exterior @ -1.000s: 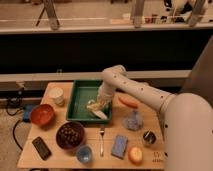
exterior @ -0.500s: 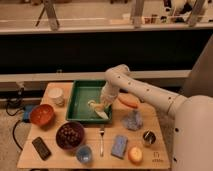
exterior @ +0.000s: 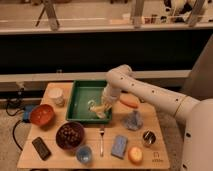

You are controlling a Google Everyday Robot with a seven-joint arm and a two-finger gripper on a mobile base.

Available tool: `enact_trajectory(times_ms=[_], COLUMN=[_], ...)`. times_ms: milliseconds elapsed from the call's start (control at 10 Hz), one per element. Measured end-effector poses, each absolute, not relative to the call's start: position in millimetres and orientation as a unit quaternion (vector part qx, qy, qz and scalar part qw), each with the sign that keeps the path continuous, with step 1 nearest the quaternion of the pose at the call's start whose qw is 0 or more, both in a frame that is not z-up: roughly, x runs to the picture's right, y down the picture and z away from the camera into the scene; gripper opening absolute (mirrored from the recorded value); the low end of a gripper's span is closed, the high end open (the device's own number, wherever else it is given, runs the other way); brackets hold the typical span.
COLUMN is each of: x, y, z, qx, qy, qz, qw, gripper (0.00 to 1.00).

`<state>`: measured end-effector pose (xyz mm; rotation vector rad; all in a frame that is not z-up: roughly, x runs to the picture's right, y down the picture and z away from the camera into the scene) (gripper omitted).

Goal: Place banana in plastic cup

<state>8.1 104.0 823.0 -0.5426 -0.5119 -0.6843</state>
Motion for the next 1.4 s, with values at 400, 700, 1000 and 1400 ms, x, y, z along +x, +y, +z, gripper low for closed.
enact_trajectory(times_ms=[400,700,1000,1400], x=[10.3,3.8,-2.4,-20.1], y=[117.8,122.6,140.7,152.8], z=[795.2,780.8,754.5,734.1], qx=[-0.262,-0.262,-0.259,-0.258], qy=[-0.245,-0.245,-0.244,-0.251], qz=[-0.337,-0.347,-0.357,-0.379], qw=[0.871,0.866,0.864,0.852], gripper=[0.09,0.09,0.09,0.09])
